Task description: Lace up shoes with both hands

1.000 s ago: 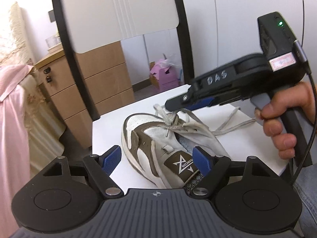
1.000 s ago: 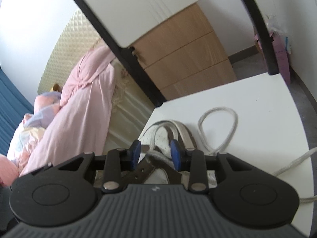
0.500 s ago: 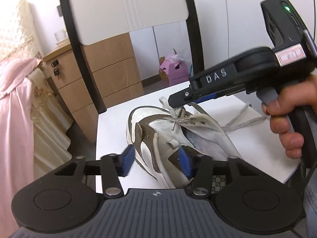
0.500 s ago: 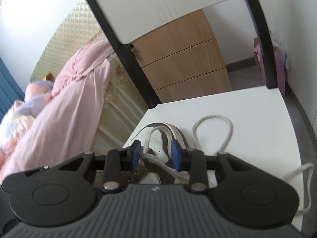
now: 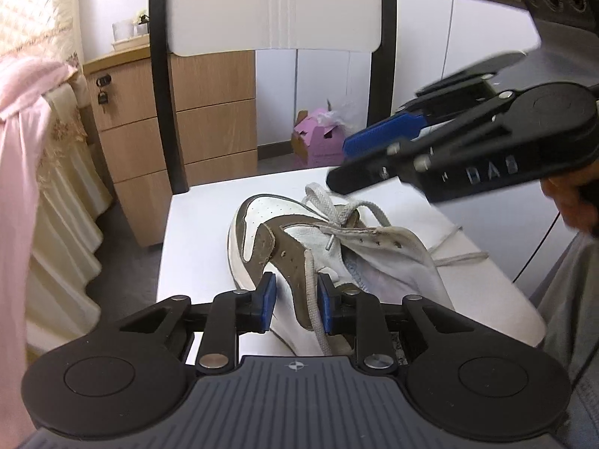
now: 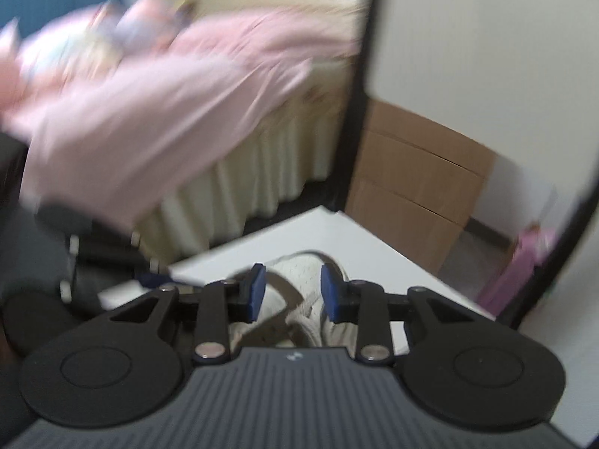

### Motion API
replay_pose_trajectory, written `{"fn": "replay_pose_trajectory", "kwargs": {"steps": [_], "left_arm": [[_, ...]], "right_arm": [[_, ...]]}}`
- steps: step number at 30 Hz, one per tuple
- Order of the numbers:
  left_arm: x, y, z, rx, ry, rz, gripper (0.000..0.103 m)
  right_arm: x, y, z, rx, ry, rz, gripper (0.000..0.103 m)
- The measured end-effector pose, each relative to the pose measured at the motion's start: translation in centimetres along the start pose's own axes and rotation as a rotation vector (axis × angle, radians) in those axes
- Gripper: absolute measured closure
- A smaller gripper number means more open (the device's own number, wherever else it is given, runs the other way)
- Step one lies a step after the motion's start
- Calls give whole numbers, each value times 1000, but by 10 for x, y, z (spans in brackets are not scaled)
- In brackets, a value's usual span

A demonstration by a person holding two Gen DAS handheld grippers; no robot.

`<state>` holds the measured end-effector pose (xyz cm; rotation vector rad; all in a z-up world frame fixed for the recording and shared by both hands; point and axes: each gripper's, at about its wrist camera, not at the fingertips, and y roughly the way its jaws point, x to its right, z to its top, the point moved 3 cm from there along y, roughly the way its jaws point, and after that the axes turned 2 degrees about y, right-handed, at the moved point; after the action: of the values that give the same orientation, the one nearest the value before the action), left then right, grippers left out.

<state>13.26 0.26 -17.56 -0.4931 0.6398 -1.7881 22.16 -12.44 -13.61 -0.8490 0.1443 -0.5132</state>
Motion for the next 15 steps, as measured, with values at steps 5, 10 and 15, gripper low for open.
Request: {"fn": "replay_pose_trajectory", "kwargs": {"steps": [5,10,15], "left_arm": [[-14,-1,-3,4,-29,-63,76],[-24,-1,-3,-9,-60,-76,76],[-23,-4,-5,-14,-40,-82,76]], "right_arm": [[-15,6,25,-165,-313,28,75],[-40,36,37,-363,-578,66,81],[-56,59,43,-535,-703,137,81]]}}
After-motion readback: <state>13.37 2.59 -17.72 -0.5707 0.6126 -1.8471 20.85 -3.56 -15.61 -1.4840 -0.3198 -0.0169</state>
